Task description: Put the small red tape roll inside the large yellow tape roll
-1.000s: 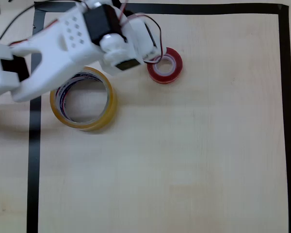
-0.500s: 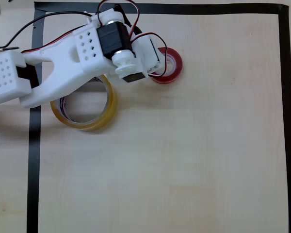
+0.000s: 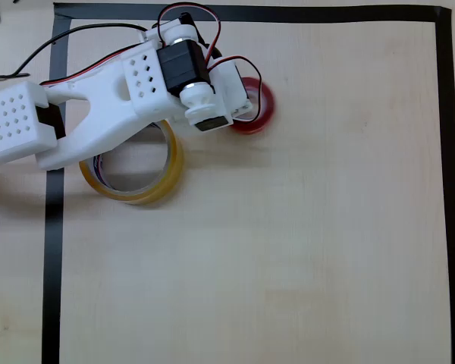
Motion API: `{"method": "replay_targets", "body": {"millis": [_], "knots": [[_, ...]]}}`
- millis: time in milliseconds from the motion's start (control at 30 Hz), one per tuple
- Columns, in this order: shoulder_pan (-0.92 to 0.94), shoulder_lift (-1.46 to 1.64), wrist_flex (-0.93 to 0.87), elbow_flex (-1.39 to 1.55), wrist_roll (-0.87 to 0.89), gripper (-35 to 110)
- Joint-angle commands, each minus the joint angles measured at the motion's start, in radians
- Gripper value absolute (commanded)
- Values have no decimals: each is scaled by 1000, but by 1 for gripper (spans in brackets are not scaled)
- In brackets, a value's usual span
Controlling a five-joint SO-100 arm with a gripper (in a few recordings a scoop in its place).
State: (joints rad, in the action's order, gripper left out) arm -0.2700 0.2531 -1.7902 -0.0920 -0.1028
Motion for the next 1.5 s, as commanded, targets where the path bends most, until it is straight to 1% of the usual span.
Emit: {"method": "replay_targets", "body": {"millis": [0,133,267,567,700,900,1200,1267,1367,1467], "knots": [[-9,41,-17,-61,3,0],[-9,58,-17,-64,3,0],[-15,172,-17,8,-3,0],[-60,676,-17,399,-6,0],[-63,848,-17,591,-6,0],[0,1017,-17,857,-6,0],[92,1126,-17,1051,-2,0],[95,1163,9,1135,2,0],[101,1278,110,1347,2,0],[106,1342,170,1483,2,0]]}}
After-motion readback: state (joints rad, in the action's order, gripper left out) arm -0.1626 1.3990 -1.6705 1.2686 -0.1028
